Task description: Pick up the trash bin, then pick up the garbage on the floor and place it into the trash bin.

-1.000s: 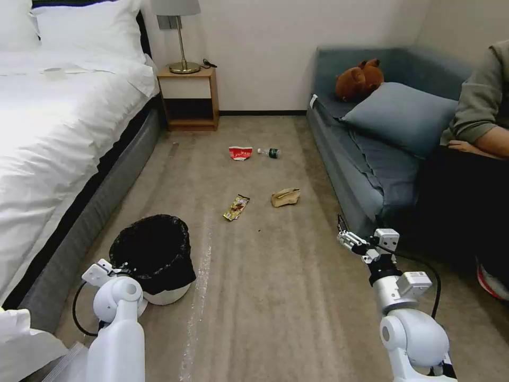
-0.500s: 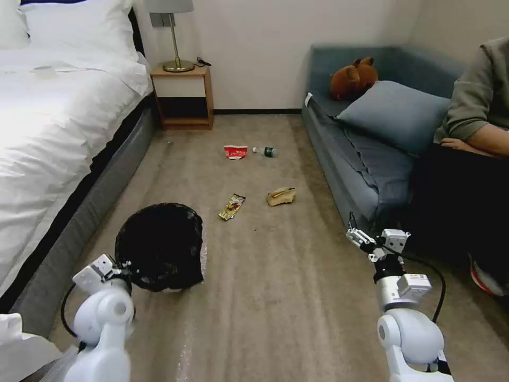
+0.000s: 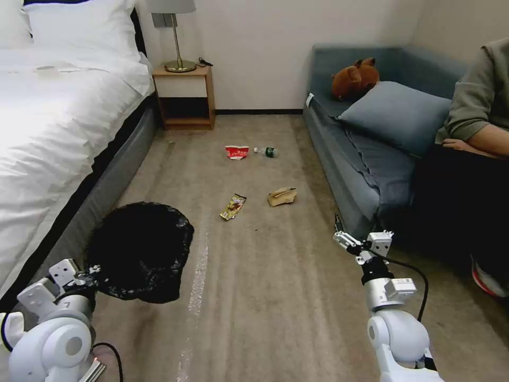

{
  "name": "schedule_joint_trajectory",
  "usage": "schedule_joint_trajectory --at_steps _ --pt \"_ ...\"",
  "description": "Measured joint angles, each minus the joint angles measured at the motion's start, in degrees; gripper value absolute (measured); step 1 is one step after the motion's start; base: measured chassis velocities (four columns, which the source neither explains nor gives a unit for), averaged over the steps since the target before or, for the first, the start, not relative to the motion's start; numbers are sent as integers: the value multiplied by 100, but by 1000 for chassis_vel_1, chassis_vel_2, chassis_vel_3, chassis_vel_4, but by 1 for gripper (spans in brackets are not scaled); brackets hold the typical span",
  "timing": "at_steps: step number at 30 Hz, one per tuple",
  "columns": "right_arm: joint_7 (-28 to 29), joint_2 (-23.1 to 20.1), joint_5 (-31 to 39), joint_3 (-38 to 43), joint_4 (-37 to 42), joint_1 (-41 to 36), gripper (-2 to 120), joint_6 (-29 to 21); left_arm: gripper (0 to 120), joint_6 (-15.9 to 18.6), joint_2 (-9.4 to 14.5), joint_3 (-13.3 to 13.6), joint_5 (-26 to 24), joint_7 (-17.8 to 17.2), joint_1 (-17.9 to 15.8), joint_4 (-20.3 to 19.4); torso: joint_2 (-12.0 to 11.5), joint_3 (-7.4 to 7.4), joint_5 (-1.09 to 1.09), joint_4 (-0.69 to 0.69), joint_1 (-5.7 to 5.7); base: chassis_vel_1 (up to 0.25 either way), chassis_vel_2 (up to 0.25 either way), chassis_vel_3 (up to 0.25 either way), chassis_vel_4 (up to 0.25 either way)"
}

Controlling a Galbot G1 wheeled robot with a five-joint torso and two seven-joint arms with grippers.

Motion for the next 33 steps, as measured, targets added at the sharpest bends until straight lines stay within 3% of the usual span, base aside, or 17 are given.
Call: schedule_joint_trajectory --at_steps 10,16,33 --pt "-122 1 -1 18 -185 42 100 199 1 -10 -82 73 101 145 -145 199 1 0 0 0 0 0 0 0 0" --pt "-618 -18 107 -54 -312 -43 100 256 1 -44 -201 252 239 173 -235 265 1 0 1 -1 0 0 0 0 0" --pt "-991 29 97 -56 -437 -95 100 324 1 -74 -360 323 162 129 -196 339 1 0 1 0 0 0 0 0 0"
